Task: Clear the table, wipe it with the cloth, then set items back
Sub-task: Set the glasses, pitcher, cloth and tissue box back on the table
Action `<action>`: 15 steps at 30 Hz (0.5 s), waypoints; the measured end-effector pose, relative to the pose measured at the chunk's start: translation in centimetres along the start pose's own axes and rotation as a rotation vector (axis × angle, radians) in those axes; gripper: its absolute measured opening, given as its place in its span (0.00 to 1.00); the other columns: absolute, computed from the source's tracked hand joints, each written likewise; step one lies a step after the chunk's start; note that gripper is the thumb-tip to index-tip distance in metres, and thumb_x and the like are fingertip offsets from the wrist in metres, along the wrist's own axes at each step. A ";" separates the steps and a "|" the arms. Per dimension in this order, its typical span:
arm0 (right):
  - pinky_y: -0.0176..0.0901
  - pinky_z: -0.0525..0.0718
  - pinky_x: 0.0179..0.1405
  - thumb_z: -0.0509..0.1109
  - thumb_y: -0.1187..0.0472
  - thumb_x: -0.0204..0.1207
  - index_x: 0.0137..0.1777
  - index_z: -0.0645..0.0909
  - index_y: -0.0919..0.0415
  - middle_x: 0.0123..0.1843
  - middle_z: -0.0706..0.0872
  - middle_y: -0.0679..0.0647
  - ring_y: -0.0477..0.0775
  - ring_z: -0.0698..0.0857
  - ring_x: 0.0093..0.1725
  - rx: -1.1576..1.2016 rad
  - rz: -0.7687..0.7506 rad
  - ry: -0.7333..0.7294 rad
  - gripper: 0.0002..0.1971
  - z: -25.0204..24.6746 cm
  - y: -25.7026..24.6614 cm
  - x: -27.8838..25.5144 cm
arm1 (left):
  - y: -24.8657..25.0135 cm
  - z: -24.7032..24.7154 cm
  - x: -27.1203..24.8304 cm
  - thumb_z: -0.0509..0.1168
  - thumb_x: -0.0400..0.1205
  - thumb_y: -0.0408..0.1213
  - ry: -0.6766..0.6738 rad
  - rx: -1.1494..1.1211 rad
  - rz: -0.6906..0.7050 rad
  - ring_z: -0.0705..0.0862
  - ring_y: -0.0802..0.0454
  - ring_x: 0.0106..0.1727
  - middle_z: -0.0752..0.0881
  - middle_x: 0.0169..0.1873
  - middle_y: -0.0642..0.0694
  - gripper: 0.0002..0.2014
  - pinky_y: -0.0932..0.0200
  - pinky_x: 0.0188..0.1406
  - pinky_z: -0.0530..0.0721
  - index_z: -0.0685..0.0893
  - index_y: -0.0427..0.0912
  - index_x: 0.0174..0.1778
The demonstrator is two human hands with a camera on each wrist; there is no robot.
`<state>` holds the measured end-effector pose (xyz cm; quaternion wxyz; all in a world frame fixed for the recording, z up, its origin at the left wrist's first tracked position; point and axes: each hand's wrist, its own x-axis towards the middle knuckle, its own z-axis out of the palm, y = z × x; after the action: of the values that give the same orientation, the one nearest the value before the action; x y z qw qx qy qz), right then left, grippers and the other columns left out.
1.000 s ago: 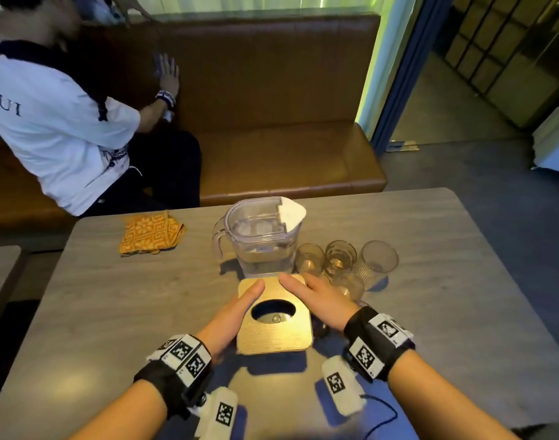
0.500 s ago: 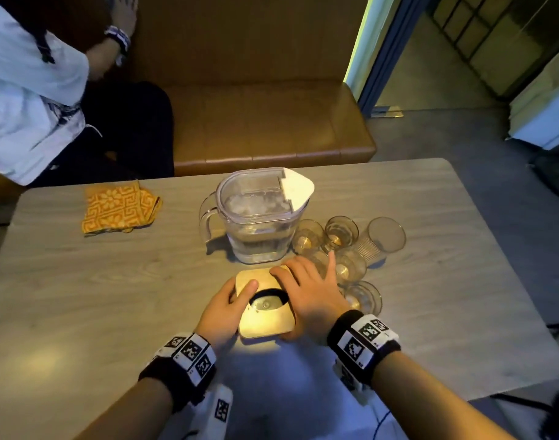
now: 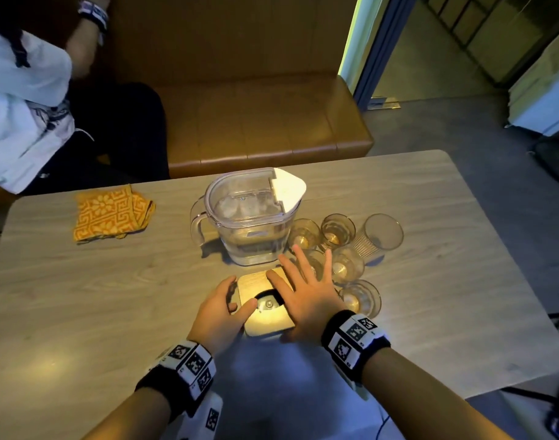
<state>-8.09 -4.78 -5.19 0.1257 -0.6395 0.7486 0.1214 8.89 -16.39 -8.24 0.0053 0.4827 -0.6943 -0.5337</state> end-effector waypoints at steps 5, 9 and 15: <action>0.93 0.44 0.66 0.75 0.29 0.60 0.79 0.65 0.51 0.73 0.78 0.55 0.66 0.60 0.83 -0.001 0.021 0.063 0.50 -0.3 0.0 -3.4 | 1.2 -2.2 -3.6 0.71 0.73 0.63 -0.089 0.546 0.236 0.73 0.62 0.68 0.68 0.70 0.65 0.37 0.59 0.68 0.76 0.65 0.62 0.78; 0.95 0.48 0.65 0.79 0.39 0.63 0.74 0.73 0.50 0.63 0.87 0.48 0.60 0.72 0.78 0.001 0.049 0.123 0.39 0.5 0.1 -4.0 | 0.7 -2.2 -3.5 0.57 0.76 0.66 -0.184 0.725 0.335 0.72 0.61 0.72 0.67 0.75 0.64 0.34 0.62 0.70 0.73 0.71 0.58 0.77; 0.91 0.48 0.66 0.81 0.44 0.61 0.68 0.76 0.51 0.58 0.89 0.45 0.58 0.76 0.76 0.101 0.132 0.244 0.35 0.5 -0.3 -3.0 | 0.1 -2.1 -1.5 0.64 0.82 0.56 -0.142 0.668 0.339 0.76 0.58 0.71 0.67 0.78 0.64 0.23 0.56 0.69 0.77 0.79 0.55 0.73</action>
<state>-7.28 -1.84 -4.63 0.0574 -0.5919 0.8038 0.0128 10.72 -16.97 -6.47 -0.1123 0.2980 -0.8986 -0.3019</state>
